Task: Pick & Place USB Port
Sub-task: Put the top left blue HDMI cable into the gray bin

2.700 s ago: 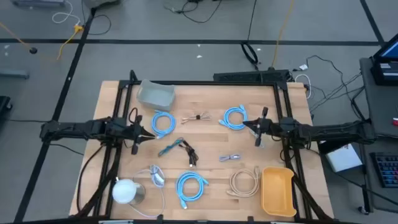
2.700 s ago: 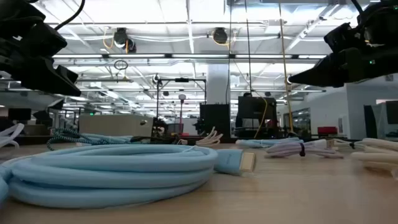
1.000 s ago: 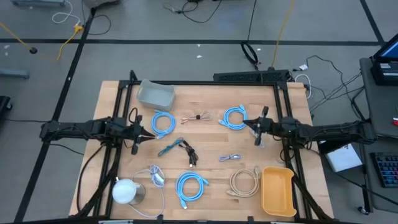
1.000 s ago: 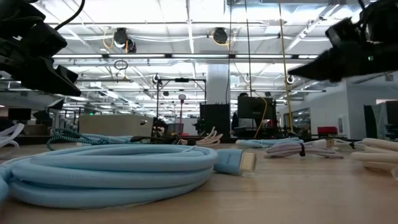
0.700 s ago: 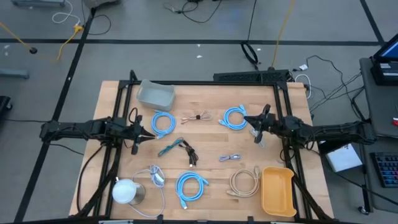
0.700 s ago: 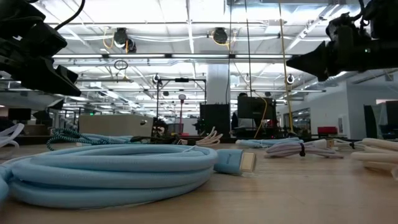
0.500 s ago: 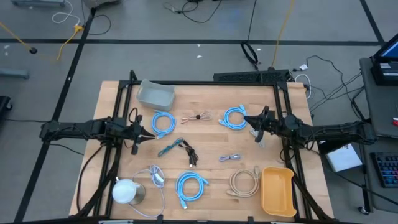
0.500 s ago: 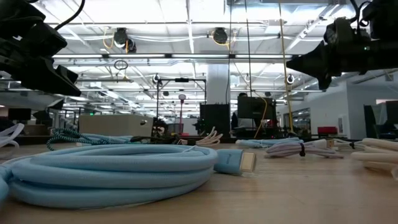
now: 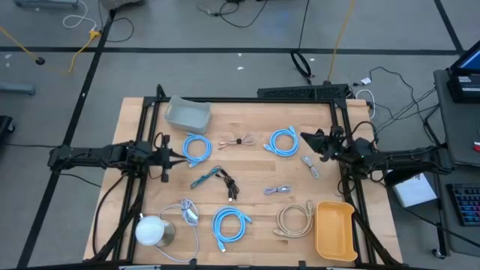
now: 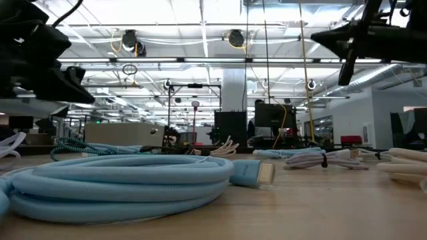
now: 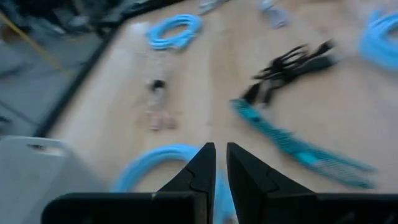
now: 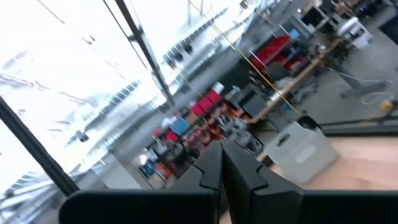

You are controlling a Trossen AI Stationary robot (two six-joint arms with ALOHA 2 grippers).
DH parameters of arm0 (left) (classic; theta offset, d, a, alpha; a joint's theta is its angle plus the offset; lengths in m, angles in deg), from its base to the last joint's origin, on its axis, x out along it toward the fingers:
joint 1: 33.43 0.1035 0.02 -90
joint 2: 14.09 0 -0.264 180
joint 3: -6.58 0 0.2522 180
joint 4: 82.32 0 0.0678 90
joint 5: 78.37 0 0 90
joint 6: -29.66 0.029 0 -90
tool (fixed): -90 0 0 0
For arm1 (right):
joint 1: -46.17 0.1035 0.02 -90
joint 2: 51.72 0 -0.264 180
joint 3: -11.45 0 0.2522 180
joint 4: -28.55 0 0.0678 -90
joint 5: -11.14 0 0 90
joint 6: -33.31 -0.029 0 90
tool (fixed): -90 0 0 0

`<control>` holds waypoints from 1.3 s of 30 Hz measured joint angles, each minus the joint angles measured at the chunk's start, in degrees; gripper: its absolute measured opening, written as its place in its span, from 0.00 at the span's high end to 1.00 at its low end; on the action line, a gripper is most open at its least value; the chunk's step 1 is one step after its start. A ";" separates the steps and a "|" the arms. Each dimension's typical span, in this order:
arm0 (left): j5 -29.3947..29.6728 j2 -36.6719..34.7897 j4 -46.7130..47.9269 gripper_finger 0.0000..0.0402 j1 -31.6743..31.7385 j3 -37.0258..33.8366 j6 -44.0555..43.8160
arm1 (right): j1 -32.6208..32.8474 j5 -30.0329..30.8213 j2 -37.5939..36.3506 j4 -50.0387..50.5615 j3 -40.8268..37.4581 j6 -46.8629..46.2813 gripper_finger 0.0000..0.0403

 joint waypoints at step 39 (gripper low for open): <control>2.70 28.56 -1.63 0.88 2.57 -0.39 -78.88 | 0.01 4.45 5.95 17.06 0.00 0.27 1.00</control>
